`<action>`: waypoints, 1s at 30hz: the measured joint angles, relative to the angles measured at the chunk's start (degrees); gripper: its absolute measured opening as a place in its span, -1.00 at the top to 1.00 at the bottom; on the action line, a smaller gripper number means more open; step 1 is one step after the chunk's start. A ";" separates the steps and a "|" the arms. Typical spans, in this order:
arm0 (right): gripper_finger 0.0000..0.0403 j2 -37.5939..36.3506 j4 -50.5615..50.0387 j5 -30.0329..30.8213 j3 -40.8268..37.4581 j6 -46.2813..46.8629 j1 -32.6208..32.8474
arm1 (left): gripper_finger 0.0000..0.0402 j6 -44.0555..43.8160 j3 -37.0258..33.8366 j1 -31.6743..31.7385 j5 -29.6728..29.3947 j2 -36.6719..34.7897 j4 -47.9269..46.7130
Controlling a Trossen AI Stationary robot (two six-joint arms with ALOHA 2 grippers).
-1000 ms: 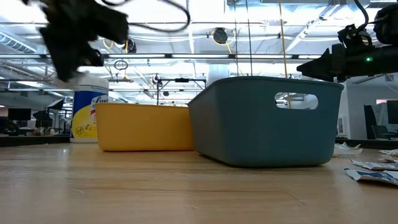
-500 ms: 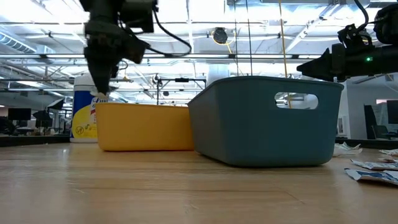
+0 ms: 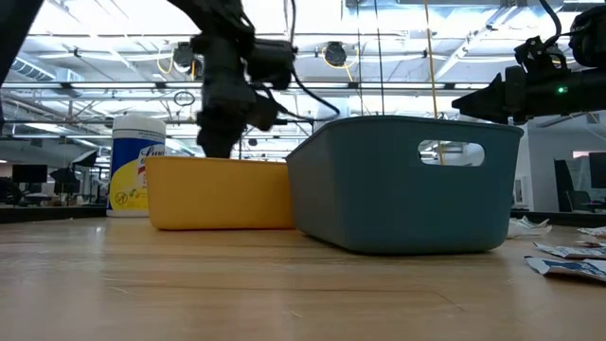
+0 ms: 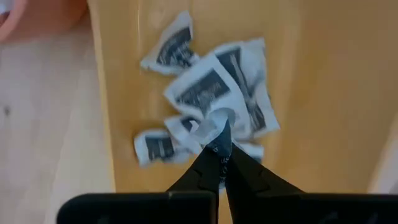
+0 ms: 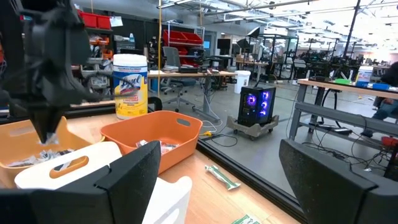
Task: Pick & Place First Aid Supplies
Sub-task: Put the black towelette pack into the yellow bin
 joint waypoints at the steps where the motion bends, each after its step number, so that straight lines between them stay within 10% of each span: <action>1: -0.60 0.00 0.00 -0.01 0.00 0.01 -0.01 | 0.95 0.00 0.59 0.00 -0.02 1.08 0.00; 8: -0.60 0.00 0.00 -0.01 0.00 0.01 -0.01 | 0.82 0.18 2.58 -0.02 1.37 3.57 0.78; 20: -0.60 0.00 0.02 0.02 0.00 0.01 0.01 | -0.05 -2.50 2.63 0.72 -1.60 0.90 -0.65; 30: -0.60 0.07 0.07 -0.01 0.00 0.00 -0.01 | -0.11 -5.38 2.69 0.49 -1.53 -7.66 -12.06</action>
